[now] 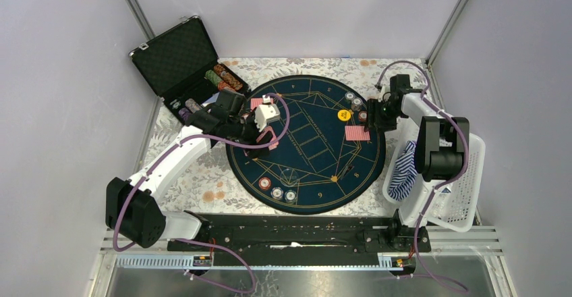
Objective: Distribute texas hold em gaming equipment
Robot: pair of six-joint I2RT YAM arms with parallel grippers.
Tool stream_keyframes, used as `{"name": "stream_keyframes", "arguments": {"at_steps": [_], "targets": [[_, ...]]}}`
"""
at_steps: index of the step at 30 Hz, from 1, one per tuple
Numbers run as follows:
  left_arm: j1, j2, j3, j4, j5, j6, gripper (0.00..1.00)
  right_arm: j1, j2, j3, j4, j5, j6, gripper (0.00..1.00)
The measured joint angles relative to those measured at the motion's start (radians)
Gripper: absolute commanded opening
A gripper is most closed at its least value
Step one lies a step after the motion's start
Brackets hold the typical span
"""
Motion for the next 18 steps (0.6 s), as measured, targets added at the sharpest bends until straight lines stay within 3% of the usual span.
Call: {"name": "stream_keyframes", "arguments": {"at_steps": [5, 11, 18], "targets": [[0.0, 0.0, 0.0, 0.0, 0.0, 0.0, 0.0, 0.0, -0.071, 0.003, -0.002, -0.063, -0.011, 0.8], [0.0, 0.0, 0.0, 0.0, 0.0, 0.0, 0.0, 0.019, -0.183, 0.026, 0.015, -0.37, 0.066, 0.88], [0.0, 0.0, 0.0, 0.0, 0.005, 0.0, 0.0, 0.262, -0.215, -0.005, 0.158, -0.613, 0.277, 0.91]]}}
